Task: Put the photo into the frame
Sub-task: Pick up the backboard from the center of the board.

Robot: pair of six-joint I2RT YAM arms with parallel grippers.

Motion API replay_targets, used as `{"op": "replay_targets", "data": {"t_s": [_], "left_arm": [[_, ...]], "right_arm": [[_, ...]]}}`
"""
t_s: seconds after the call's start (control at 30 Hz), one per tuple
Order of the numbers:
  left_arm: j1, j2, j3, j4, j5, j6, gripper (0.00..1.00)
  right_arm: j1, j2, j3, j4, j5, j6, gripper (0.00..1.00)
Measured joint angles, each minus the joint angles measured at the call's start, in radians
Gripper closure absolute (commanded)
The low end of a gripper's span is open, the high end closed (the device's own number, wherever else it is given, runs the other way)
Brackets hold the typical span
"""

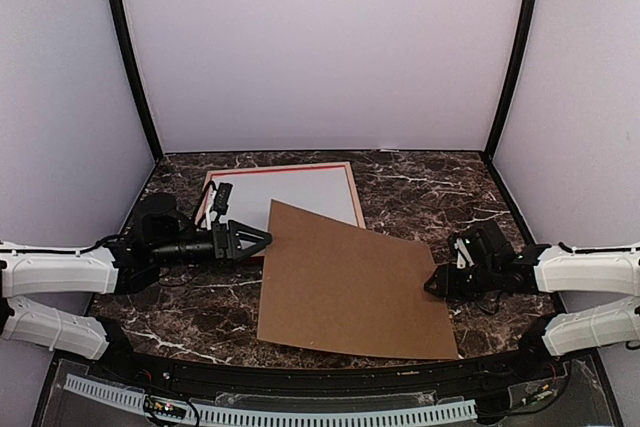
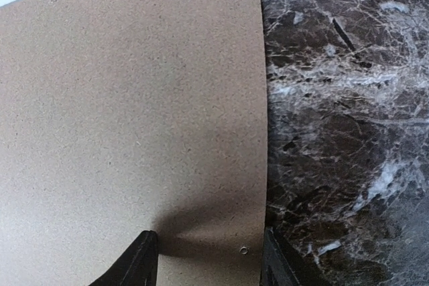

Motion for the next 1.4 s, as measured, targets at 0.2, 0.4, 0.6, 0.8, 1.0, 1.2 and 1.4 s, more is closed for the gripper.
{"op": "replay_targets", "data": {"t_s": [0.2,0.4,0.6,0.8,1.0,1.2,1.4], "left_arm": [[0.0,0.0,0.05,0.003,-0.01,-0.011,0.54],[0.0,0.012,0.077,0.02,-0.021,-0.066,0.53],[0.0,0.033,0.119,-0.023,-0.043,-0.124,0.55],[-0.028,0.105,0.145,-0.154,0.027,-0.169,0.62],[-0.026,0.122,0.151,-0.225,0.069,-0.188,0.62],[-0.028,0.122,0.207,-0.363,0.05,-0.127,0.63],[-0.03,0.121,0.261,-0.473,0.016,-0.039,0.82]], "right_arm": [[0.0,-0.007,-0.015,0.032,-0.034,0.002,0.47],[0.0,-0.019,-0.039,0.07,-0.061,0.002,0.48],[0.0,-0.039,-0.066,0.105,-0.063,0.002,0.48],[0.022,-0.027,-0.083,0.153,-0.192,0.001,0.48],[0.021,-0.027,-0.085,0.157,-0.195,0.0,0.48],[0.021,-0.028,-0.085,0.154,-0.199,-0.007,0.47],[0.023,-0.028,-0.077,0.139,-0.209,-0.019,0.4]]}}
